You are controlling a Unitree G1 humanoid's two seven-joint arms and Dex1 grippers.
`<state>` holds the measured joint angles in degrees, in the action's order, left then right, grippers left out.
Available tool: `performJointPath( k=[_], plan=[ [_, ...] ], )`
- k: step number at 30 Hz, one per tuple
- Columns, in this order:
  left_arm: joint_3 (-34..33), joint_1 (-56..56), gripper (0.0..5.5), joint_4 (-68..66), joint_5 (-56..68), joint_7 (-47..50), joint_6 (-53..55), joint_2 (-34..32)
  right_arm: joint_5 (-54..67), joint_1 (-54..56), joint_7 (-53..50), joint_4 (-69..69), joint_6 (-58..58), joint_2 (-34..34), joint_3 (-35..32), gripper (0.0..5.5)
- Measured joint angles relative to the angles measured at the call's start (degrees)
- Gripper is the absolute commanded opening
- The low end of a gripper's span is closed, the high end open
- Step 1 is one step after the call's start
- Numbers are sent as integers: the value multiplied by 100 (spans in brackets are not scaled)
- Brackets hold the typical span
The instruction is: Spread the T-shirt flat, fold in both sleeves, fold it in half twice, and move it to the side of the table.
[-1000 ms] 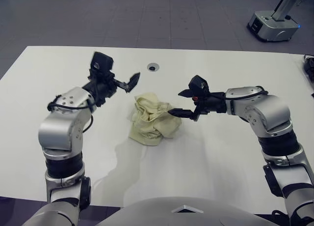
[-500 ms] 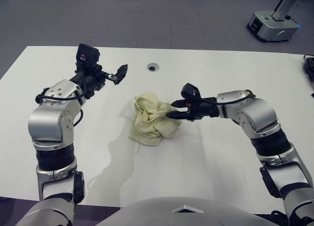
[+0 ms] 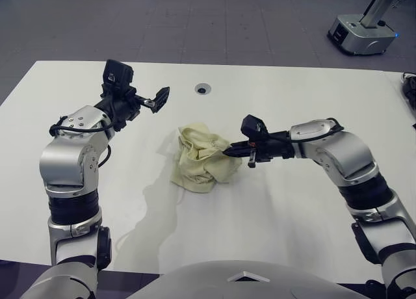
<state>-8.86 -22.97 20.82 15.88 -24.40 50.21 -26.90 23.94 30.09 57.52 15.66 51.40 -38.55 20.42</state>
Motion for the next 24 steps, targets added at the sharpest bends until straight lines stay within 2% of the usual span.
performJointPath(
  k=[4,9,11,16,22,24],
  plan=[
    [349,-1,540,-218,-15,-605,-403,-463,-191,-222,590,150,-501,-797,5,0],
    [1131,-157,540,-923,-305,-1913,-1671,-1181,-625,-360,965,-1,-1157,-1204,94,0],
    [1515,-496,540,-1455,-578,-2415,-2360,-1274,-683,-378,976,-54,-1224,-1224,94,0],
    [2701,-2044,540,-3706,-1625,-3426,-4510,-1032,-791,-404,960,-45,-1319,-1106,128,0],
    [3751,-3992,540,-6809,-2826,-3944,-6632,1,-940,-397,964,-32,-1357,-840,392,0],
    [3933,-4294,540,-7366,-2993,-4335,-7103,256,-995,-383,979,-26,-1379,-775,472,0]
  ],
)
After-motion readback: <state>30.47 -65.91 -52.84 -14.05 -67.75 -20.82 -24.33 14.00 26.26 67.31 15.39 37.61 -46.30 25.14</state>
